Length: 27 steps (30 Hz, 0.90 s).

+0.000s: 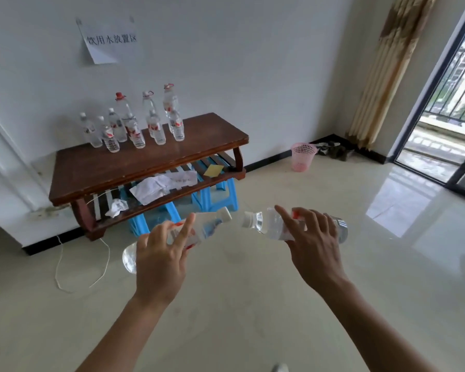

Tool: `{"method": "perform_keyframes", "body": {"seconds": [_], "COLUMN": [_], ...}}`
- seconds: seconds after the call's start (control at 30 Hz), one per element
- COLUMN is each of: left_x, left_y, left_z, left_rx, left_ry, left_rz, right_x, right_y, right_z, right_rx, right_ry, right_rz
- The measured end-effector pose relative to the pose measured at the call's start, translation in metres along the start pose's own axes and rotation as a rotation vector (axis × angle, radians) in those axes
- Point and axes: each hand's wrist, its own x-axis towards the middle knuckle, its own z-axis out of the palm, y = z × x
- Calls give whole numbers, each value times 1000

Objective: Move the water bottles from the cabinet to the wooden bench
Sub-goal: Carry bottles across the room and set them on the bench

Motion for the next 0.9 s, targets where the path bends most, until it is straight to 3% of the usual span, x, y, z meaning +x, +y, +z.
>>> {"method": "perform_keyframes", "body": {"seconds": [0.2,0.4,0.67,0.9], "left_x": [106,231,325,399], "left_y": [-30,-62,-140,-228], "left_z": [100,145,208,306], "left_rx": [9,-6,-148,-294], "left_ry": [-60,-36,-22,40], "left_rz": [-7,-79,-290,-418], "right_x": [104,236,370,459], "right_y": [54,91,92,86], "right_z": [114,204,306,431], "right_rx": [60,144,276,378], "right_ry": [-17,-57,-151,-264], "right_rz": [35,29,-12,89]}}
